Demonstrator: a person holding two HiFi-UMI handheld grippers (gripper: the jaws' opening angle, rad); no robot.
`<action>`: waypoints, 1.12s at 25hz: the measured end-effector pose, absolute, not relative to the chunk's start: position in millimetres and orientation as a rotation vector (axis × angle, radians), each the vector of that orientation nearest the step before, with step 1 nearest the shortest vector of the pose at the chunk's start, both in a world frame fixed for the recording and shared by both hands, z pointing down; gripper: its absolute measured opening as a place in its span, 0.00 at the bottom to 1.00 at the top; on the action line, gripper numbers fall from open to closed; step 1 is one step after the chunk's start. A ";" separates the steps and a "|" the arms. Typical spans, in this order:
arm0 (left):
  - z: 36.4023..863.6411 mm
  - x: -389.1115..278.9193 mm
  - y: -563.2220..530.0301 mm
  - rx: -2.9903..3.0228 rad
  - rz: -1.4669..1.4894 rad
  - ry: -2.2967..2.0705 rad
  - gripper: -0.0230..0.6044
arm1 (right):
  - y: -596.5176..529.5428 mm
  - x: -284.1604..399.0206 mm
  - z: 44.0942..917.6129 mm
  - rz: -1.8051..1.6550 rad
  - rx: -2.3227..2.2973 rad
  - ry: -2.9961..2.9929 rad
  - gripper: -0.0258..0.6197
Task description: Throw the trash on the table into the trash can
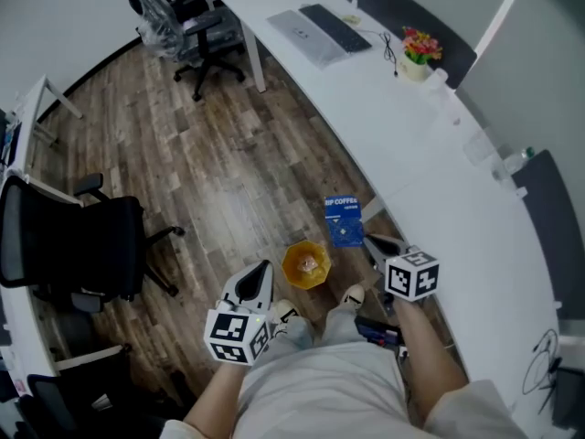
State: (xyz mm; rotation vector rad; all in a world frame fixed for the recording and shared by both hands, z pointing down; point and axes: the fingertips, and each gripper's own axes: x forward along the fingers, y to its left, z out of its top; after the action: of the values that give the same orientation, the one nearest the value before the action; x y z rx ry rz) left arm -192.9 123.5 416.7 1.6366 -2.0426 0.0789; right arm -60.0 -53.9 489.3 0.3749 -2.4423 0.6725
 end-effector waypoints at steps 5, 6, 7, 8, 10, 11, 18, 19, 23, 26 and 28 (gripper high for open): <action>422.9 -203.0 133.6 1.600 0.056 -2.055 0.04 | -33.5 -75.4 506.2 0.658 0.297 -2.399 0.09; 424.3 -202.7 133.3 1.593 0.052 -2.055 0.04 | -32.4 -75.4 509.8 0.659 0.284 -2.387 0.09; 425.9 -202.3 132.6 1.586 0.050 -2.056 0.04 | -32.0 -75.3 513.0 0.660 0.271 -2.377 0.09; 427.9 -202.0 131.6 1.578 0.050 -2.058 0.04 | -32.5 -75.3 515.9 0.661 0.258 -2.369 0.09; 433.1 -201.3 128.7 1.558 0.050 -2.062 0.04 | -35.4 -76.3 521.5 0.660 0.231 -2.357 0.09; 436.5 -201.1 127.2 1.547 0.049 -2.063 0.04 | -37.2 -77.5 524.8 0.658 0.215 -2.351 0.09; 475.9 -201.5 124.4 1.466 0.047 -2.051 0.04 | -32.6 -93.4 568.9 0.648 0.091 -2.286 0.09; 483.0 -202.1 124.6 1.454 0.046 -2.049 0.04 | -30.7 -95.2 578.2 0.648 0.075 -2.272 0.09; 513.7 -208.1 124.9 1.422 0.050 -2.067 0.04 | -23.2 -101.8 622.3 0.655 0.024 -2.214 0.09; 542.9 -209.8 129.1 1.402 0.063 -2.085 0.04 | -16.9 -103.1 662.1 0.638 -0.014 -2.165 0.09; 566.1 -210.9 132.9 1.370 0.069 -2.090 0.04 | -12.2 -105.1 689.2 0.638 -0.044 -2.132 0.09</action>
State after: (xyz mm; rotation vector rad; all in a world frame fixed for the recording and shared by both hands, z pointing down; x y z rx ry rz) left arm -210.9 132.9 566.1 1.3697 -2.0902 0.0691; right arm -105.1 -12.2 689.2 -0.0439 -2.1317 0.6383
